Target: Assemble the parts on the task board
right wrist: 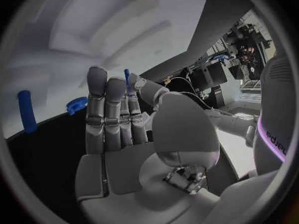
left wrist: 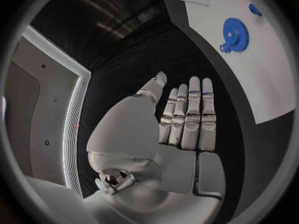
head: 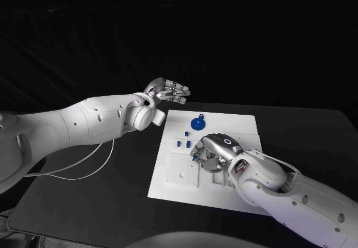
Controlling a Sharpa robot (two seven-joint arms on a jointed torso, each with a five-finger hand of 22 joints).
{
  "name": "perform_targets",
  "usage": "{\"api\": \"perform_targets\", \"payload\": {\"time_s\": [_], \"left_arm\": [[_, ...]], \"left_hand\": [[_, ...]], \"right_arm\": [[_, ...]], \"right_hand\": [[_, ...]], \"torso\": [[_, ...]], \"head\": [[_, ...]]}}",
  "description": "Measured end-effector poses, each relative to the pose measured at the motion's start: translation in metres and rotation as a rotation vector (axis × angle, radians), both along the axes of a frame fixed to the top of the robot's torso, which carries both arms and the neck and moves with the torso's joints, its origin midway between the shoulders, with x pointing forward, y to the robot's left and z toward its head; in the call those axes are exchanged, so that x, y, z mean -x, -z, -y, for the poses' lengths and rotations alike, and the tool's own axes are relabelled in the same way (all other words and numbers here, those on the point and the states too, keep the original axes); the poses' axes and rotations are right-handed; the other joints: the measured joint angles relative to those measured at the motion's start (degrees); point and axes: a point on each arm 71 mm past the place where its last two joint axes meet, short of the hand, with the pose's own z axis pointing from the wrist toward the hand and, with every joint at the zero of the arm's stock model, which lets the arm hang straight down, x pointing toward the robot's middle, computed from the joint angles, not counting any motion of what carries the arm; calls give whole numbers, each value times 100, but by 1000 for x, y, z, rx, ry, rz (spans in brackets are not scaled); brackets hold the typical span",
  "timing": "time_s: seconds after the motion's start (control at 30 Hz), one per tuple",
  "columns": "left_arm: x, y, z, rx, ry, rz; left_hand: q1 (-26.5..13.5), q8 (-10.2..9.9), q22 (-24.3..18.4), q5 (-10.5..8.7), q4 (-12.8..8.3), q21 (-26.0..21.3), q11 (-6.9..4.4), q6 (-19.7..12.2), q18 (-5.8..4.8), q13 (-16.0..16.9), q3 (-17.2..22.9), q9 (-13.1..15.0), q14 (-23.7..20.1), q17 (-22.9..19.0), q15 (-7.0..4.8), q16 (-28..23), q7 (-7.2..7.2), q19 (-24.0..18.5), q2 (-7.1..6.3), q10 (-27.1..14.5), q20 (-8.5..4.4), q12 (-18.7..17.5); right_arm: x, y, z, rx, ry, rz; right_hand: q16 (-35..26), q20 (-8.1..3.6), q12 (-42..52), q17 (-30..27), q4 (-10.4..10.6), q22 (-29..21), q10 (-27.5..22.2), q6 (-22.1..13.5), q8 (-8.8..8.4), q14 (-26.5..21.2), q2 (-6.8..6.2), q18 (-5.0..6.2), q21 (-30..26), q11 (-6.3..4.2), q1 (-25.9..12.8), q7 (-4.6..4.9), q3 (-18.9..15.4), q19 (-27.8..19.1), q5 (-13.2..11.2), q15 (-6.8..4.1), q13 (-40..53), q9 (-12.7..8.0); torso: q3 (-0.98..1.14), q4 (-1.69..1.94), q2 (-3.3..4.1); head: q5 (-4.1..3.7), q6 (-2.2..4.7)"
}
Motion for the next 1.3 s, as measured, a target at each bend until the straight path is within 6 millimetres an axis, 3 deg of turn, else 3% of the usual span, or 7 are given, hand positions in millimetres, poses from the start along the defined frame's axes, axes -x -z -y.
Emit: {"api": "perform_targets", "payload": {"time_s": [0.47, 1.3], "left_arm": [[0, 0, 2, 2, 4, 0], [-1, 0, -1, -1, -1, -3]], "left_hand": [[0, 0, -26, 0, 0, 23, 0, 0, 0, 0, 0, 0, 0, 0, 0, 0, 0, 0, 0, 0, 0, 0], [0, 0, -92, 0, 16, 23, 21, -20, 0, 0, -16, 0, -60, -7, 20, 0, 20, 21, 0, -21, 21, 0]], "right_arm": [[7, 11, -6, 8, -18, -15], [15, 13, -5, 13, -31, -18]], "right_hand": [[0, 10, 19, -1, -18, 29, 11, 11, 7, 8, -23, 0, 0, -12, -23, -12, 17, 9, 0, 8, 15, 6], [0, 11, 17, -2, -42, 68, 38, -3, 4, 8, -6, 2, 0, -40, -6, -17, 25, 10, -2, 9, 13, 10]], "torso": [[-1, 3, -2], [4, -3, -3]], "head": [[86, -100], [110, -126]]}}
